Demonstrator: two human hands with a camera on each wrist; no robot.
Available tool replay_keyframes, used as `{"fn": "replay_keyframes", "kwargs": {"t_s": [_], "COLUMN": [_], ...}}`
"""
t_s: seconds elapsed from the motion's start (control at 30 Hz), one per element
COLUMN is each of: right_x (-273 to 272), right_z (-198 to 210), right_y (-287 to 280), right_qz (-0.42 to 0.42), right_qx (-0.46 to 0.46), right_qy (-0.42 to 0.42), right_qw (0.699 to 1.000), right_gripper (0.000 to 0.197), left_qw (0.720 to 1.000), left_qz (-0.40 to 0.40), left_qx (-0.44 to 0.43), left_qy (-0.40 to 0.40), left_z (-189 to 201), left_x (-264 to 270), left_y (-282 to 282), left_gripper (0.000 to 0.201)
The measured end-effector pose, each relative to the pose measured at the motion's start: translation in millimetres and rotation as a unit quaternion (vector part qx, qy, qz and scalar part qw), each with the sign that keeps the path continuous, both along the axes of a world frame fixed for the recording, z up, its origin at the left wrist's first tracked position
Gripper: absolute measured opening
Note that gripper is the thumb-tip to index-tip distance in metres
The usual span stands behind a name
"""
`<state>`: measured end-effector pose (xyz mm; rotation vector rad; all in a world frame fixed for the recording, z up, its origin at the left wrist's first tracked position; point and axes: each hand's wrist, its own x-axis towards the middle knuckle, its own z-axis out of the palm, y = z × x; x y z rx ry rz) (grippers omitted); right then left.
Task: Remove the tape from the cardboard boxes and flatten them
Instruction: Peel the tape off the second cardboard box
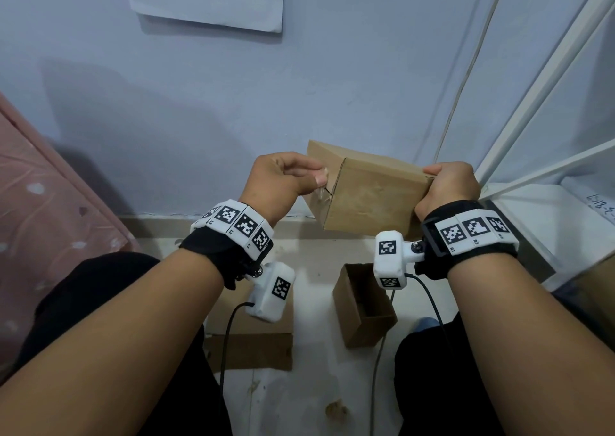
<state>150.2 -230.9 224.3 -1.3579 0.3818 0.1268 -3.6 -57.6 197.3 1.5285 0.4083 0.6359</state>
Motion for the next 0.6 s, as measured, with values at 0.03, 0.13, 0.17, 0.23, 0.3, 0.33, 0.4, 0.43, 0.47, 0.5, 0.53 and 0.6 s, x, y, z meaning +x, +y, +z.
{"fn": "replay_keyframes", "kwargs": {"t_s": [0.03, 0.13, 0.17, 0.23, 0.3, 0.33, 0.4, 0.43, 0.47, 0.5, 0.53, 0.6], "right_x": [0, 2, 3, 8, 15, 19, 23, 24, 22, 21, 21, 20], "right_z": [1, -3, -4, -6, -8, -9, -10, -10, -9, -8, -8, -6], "right_y": [-1, -1, -1, -2, -1, -1, -1, -2, -1, -2, -3, -3], "right_qz": [0.000, 0.001, 0.011, 0.026, 0.033, 0.046, 0.068, 0.077, 0.091, 0.100, 0.106, 0.109], "right_qx": [-0.002, -0.003, 0.007, 0.018, 0.047, 0.054, 0.075, 0.081, 0.085, 0.084, 0.073, 0.040], "right_qy": [0.002, -0.005, 0.000, 0.008, 0.044, 0.059, 0.073, 0.082, 0.085, 0.087, 0.085, 0.077], "right_qw": [1.000, 1.000, 1.000, 0.999, 0.997, 0.996, 0.992, 0.990, 0.989, 0.988, 0.988, 0.990], "right_gripper": [0.022, 0.025, 0.028, 0.029, 0.020, 0.016, 0.014, 0.019, 0.023, 0.022, 0.018, 0.013], "left_qw": [1.000, 1.000, 1.000, 0.998, 0.996, 0.997, 0.995, 0.992, 0.988, 0.982, 0.979, 0.974], "left_qz": [0.007, 0.007, 0.006, 0.012, 0.003, -0.015, -0.059, -0.071, -0.075, -0.077, -0.085, -0.101], "left_qx": [-0.002, 0.011, 0.026, 0.067, 0.082, 0.070, 0.069, 0.090, 0.117, 0.142, 0.154, 0.159], "left_qy": [-0.002, -0.010, -0.014, -0.012, 0.027, 0.041, 0.044, 0.052, 0.071, 0.093, 0.107, 0.125], "left_z": [1, 2, 2, 3, 2, 2, 1, 1, 1, 1, 1, 1], "left_x": [0, 0, 0, 0, 0, 0, 1, 1, -1, -2, -2, -4], "left_y": [1, 2, 1, 2, 8, 11, 17, 18, 19, 19, 19, 18], "left_gripper": [0.016, 0.015, 0.014, 0.019, 0.056, 0.080, 0.122, 0.136, 0.146, 0.152, 0.157, 0.161]}}
